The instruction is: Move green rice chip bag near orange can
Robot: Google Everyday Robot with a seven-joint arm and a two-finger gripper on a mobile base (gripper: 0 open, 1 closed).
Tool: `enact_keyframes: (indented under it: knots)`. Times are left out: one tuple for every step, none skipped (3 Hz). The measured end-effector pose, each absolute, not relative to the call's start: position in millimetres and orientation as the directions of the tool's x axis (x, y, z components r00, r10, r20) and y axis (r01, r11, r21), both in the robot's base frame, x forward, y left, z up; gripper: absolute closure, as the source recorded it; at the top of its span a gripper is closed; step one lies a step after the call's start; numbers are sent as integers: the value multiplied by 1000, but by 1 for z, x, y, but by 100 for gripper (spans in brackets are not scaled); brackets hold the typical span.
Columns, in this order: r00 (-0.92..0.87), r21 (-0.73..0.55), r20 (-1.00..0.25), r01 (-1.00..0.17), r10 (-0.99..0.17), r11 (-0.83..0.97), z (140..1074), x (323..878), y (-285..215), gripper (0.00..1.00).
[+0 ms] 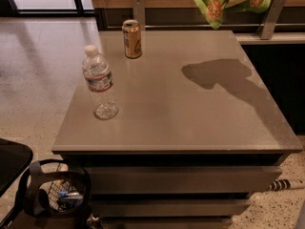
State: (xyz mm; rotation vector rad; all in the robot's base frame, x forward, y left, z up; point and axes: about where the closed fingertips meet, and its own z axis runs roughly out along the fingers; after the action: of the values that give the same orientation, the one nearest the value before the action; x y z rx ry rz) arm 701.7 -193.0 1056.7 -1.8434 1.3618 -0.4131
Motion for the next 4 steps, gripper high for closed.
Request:
enact_keyframes:
  knots:
    - [372, -746, -189, -656, -909, -113, 1054, 703, -191, 100]
    - [379, -736, -193, -666, -905, -122, 1045, 708, -186, 100]
    - [427, -703, -206, -691, -881, -170, 1005, 735, -160, 100]
    - [449, -688, -226, -702, -864, -185, 981, 751, -147, 100]
